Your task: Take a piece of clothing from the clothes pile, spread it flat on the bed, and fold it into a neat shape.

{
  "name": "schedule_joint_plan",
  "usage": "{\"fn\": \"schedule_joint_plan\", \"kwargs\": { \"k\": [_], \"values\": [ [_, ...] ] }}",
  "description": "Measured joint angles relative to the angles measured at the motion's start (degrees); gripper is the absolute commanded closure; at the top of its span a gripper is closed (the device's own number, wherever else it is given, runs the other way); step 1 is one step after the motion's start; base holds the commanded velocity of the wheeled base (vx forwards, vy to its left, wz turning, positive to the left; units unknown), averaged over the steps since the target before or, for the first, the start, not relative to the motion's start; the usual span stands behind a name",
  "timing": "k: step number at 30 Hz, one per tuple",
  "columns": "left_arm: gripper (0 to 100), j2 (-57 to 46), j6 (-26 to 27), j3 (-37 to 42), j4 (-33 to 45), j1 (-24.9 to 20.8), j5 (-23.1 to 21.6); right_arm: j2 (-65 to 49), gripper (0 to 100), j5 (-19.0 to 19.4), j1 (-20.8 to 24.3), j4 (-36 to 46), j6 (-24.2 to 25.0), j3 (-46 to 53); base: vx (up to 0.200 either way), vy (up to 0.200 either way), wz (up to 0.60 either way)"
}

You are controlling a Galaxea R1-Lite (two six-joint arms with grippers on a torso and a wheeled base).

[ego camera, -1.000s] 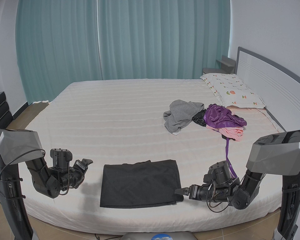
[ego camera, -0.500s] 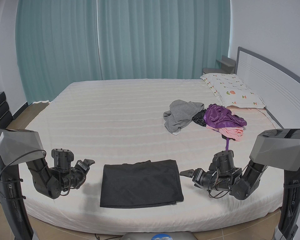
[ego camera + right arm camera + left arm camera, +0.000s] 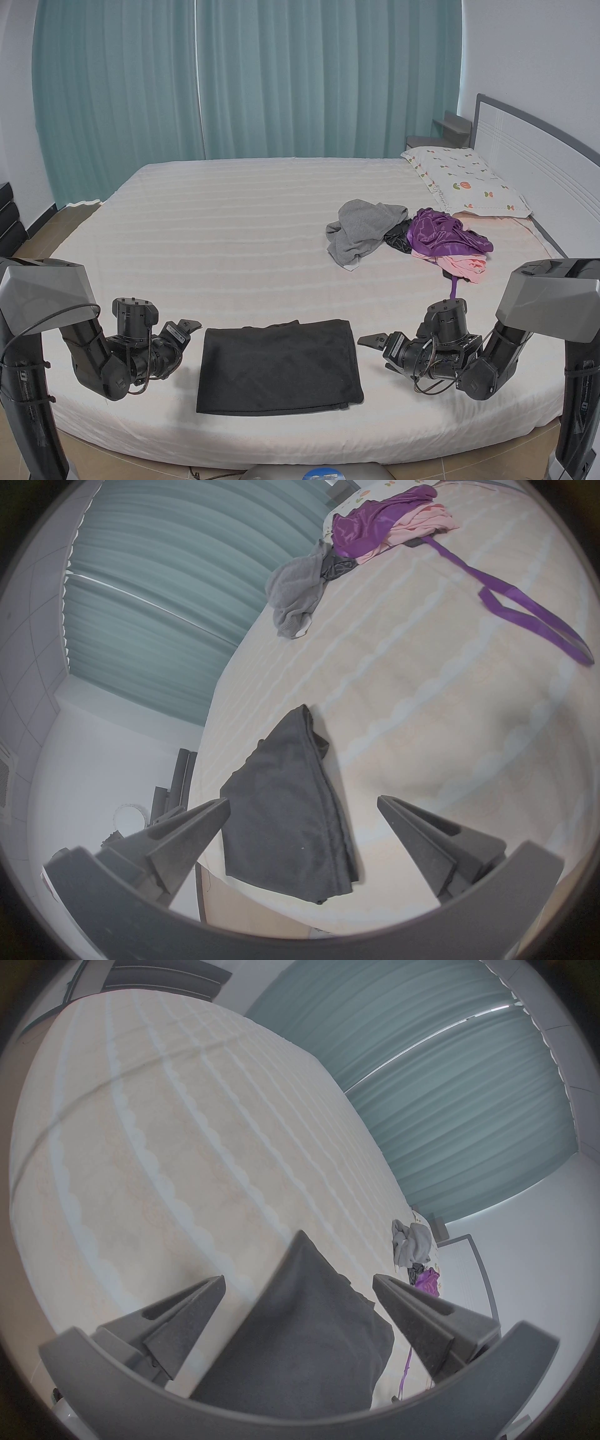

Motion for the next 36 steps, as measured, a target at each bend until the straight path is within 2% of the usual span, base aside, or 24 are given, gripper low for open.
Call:
{"fn": "schedule_joint_plan", "kwargs": {
  "k": [6,10,19,32,33,36],
  "values": [
    [0,0.1,1.3,-0.2,0.4,-1.0,0.0,0.5,0,-0.2,0.3,-0.1,-0.2,0.1,0.0,0.0,0.0],
    [0,0.7,6.7,0.2,0.4,-1.7,0.6,0.8,0,-0.4,0.7,-0.1,-0.3,0.1,0.0,0.0,0.0],
    [0,5.7,15.0,-1.0,-0.3,-4.5,9.5,1.4,0,-1.3,1.0,-0.2,-0.4,-0.1,0.0,0.0,0.0],
    [0,8.7,15.6,-2.9,-0.3,-5.4,10.0,2.7,0,-2.6,1.7,-2.9,-0.5,0.3,0.0,0.0,0.0],
    [100,8.8,15.6,-3.1,-0.4,-5.4,10.1,2.8,0,-2.6,1.7,-2.9,-0.6,0.3,0.0,0.0,0.0],
    [100,9.0,15.6,-3.4,-0.3,-5.4,10.1,2.9,0,-2.6,1.7,-2.9,-0.6,0.3,0.0,0.0,0.0]
  ]
}}
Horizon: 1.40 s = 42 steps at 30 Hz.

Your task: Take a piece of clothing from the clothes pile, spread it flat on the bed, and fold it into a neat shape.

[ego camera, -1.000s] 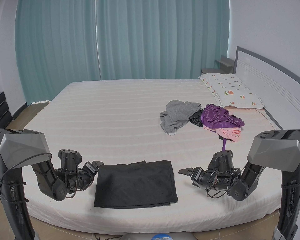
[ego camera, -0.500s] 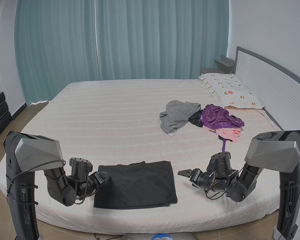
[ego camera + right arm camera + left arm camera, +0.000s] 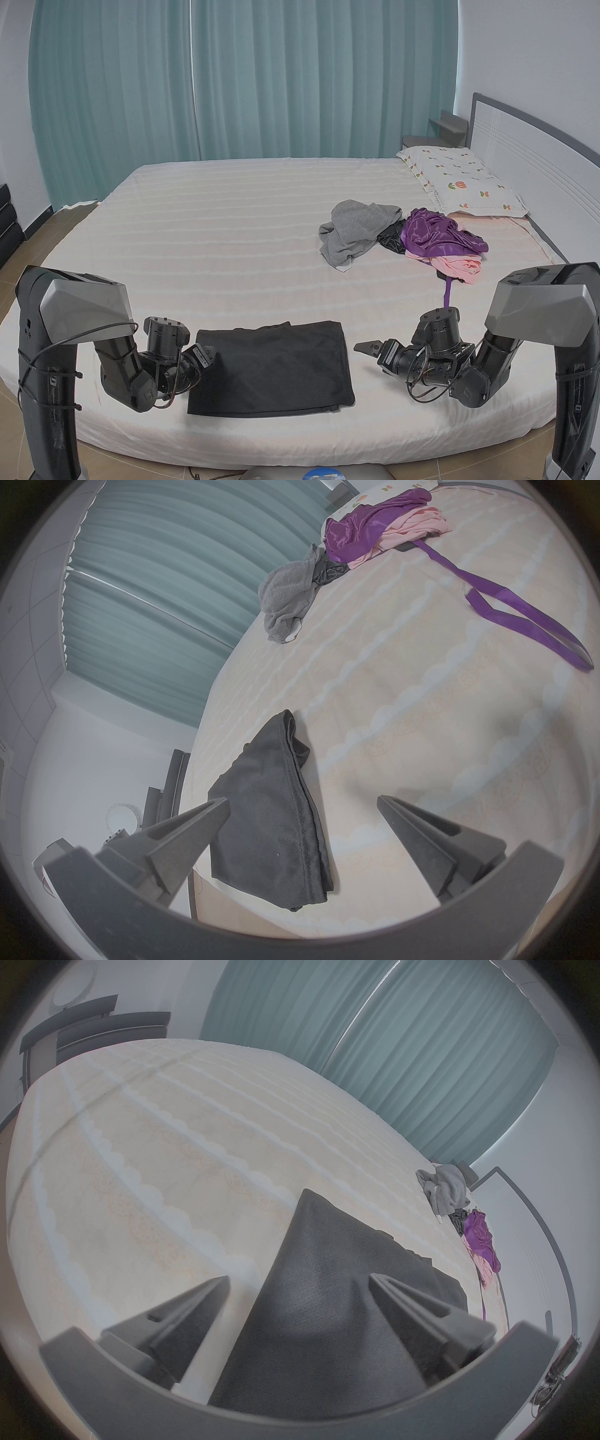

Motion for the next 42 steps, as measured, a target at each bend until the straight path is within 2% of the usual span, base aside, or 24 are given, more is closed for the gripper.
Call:
{"fn": "schedule_joint_plan", "kwargs": {
  "k": [42],
  "values": [
    [100,-0.2,-4.0,-0.6,-0.6,0.6,0.4,0.1,0,0.1,0.0,0.0,-0.1,-0.1,0.0,0.0,0.0]
  ]
}}
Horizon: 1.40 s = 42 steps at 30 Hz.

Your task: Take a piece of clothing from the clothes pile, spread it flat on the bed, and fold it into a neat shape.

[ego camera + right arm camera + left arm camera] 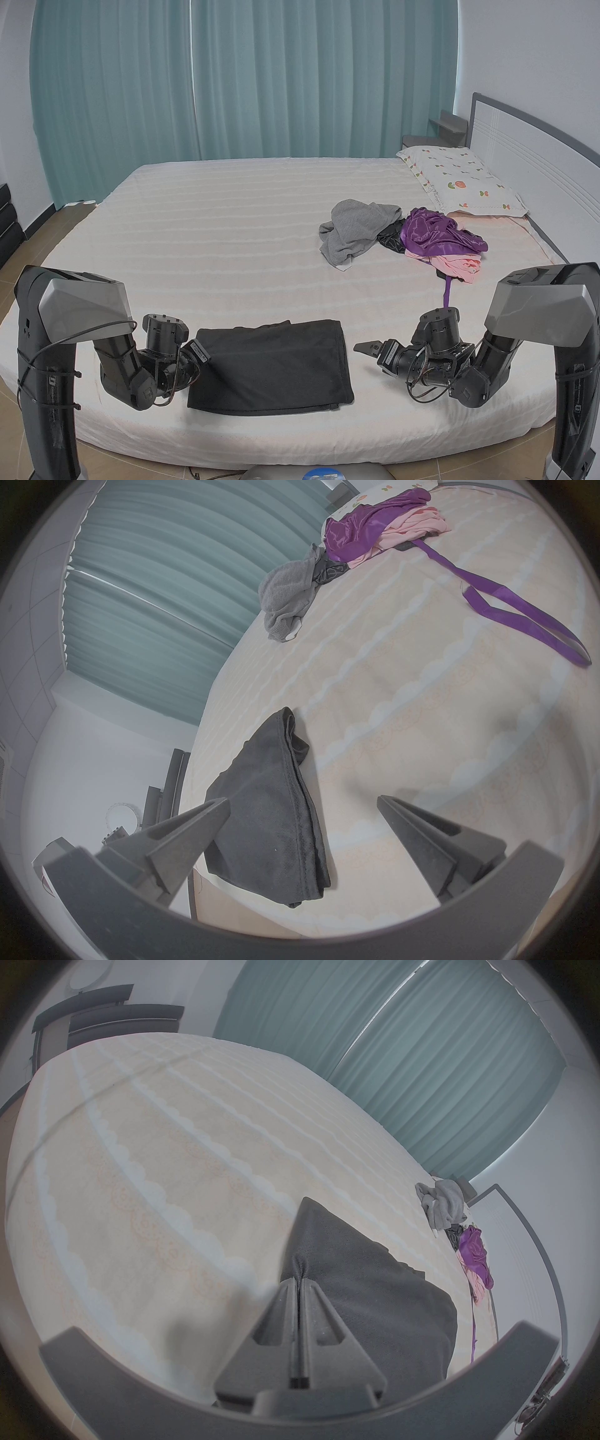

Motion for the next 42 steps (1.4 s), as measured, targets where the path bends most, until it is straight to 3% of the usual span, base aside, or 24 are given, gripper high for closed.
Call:
{"fn": "schedule_joint_plan", "kwargs": {
  "k": [42],
  "values": [
    [100,-1.2,-0.3,0.1,0.0,2.9,0.0,0.0,0,0.0,0.0,0.0,0.1,0.0,0.0,0.19,0.0]
  ]
}}
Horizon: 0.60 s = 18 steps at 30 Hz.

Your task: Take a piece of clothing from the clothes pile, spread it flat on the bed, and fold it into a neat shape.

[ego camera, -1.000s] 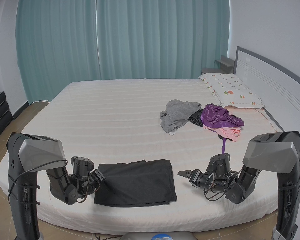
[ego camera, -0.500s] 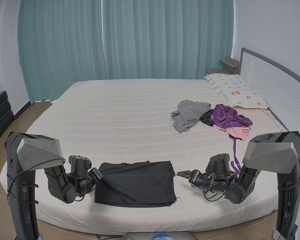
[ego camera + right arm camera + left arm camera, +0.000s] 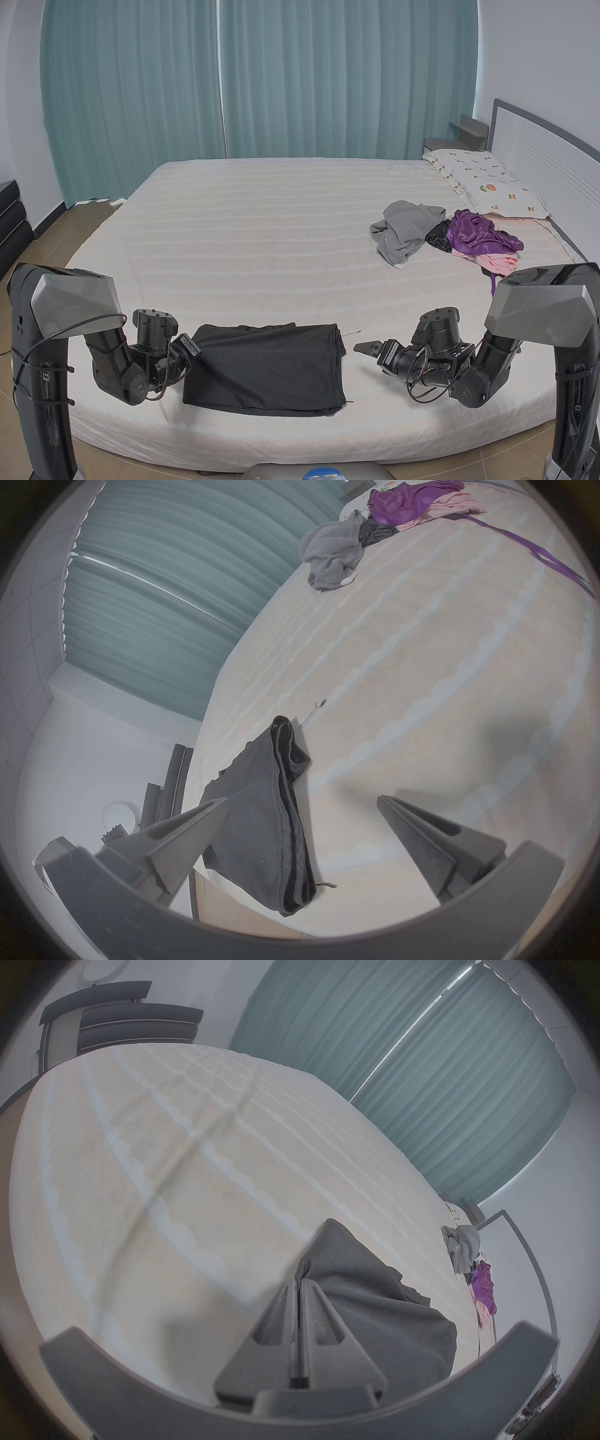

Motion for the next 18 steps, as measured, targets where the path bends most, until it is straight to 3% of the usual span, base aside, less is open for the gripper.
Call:
{"fn": "schedule_joint_plan", "kwargs": {
  "k": [18],
  "values": [
    [100,0.0,-0.1,-0.1,0.0,0.6,-0.1,0.0,0,0.0,0.0,0.0,0.0,0.0,0.0,0.2,0.0]
  ]
}}
